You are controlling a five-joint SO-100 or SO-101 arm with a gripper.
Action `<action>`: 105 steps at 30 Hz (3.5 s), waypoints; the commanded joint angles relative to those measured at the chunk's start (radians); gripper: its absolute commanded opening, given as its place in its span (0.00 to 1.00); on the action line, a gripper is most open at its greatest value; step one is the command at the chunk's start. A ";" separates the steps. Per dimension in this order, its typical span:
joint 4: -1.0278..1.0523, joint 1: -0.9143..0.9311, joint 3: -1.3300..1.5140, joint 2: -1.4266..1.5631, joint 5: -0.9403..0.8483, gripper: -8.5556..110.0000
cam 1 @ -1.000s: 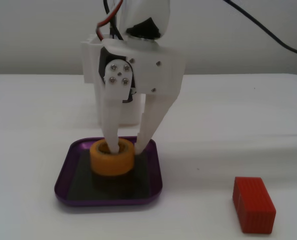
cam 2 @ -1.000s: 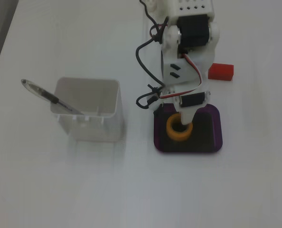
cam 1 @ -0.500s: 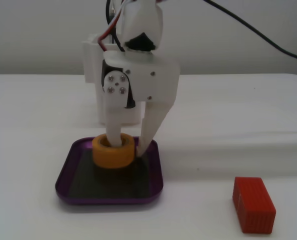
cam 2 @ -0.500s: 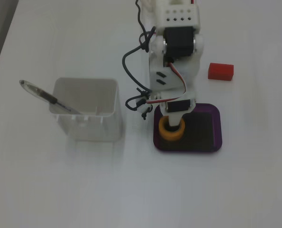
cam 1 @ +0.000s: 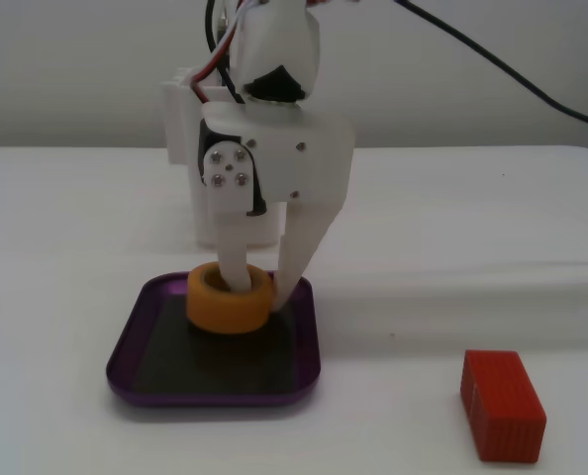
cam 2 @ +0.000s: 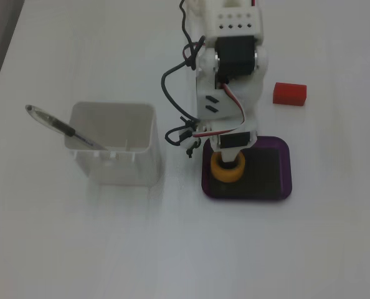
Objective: Remove the yellow tape from the box.
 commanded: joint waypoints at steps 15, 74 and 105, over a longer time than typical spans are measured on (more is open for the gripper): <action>0.456 -0.006 -0.413 0.396 0.006 0.07; -0.250 -0.003 1.184 0.882 0.002 0.16; -0.018 0.051 1.647 2.341 -0.046 0.17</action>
